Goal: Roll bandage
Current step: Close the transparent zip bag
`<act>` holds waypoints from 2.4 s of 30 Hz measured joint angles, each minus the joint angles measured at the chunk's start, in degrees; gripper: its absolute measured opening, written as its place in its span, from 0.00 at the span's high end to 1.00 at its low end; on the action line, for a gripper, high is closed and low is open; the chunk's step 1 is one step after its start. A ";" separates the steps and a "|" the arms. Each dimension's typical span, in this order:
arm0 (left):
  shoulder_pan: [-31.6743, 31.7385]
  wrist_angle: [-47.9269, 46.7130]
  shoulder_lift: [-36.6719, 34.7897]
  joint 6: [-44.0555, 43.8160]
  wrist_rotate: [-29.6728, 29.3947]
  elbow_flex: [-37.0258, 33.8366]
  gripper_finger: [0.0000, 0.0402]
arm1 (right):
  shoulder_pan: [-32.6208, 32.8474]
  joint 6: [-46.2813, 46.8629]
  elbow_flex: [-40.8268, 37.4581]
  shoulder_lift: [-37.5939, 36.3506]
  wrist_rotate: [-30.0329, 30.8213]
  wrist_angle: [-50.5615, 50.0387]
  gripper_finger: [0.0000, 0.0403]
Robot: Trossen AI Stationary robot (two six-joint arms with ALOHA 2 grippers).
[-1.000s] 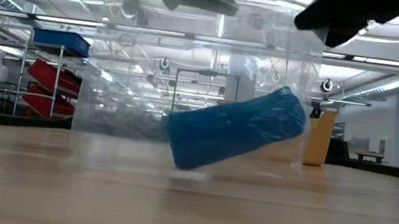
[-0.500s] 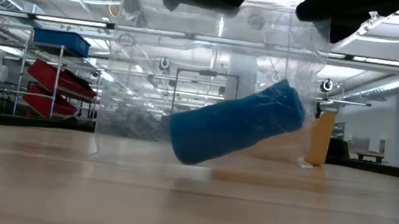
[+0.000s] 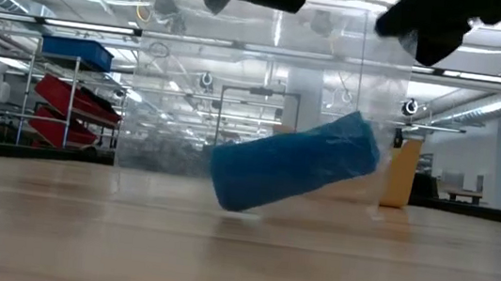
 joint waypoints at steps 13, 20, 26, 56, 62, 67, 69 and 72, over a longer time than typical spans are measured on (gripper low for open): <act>-4.01 0.07 -2.49 -1.45 -7.11 0.00 1.00 | 10.17 1.93 -0.01 0.57 18.49 -4.08 0.61; -5.60 2.85 -3.65 -2.60 -9.25 0.00 1.00 | 12.39 -0.13 -3.85 7.75 21.47 10.71 0.55; -6.14 4.65 -3.66 -2.59 -9.31 0.00 1.00 | 11.65 -1.59 -4.09 13.24 21.19 13.24 0.57; -11.38 6.08 -7.13 -2.89 -13.79 0.02 1.00 | 13.38 -5.15 -4.11 11.78 25.52 14.27 0.58; -11.36 6.01 -7.13 -2.92 -13.80 0.02 1.00 | 12.33 -4.76 -4.11 11.78 22.10 14.71 0.58; -11.38 5.87 -7.18 -2.92 -14.03 0.02 1.00 | 11.00 -4.59 -4.11 11.80 16.96 16.00 0.58; -11.38 6.00 -7.26 -2.92 -14.08 0.02 1.00 | 10.64 -4.65 -4.11 11.80 16.96 16.50 0.58; -11.38 6.12 -7.30 -2.94 -14.21 0.02 1.00 | 10.34 -4.98 -4.11 11.80 16.77 17.40 0.59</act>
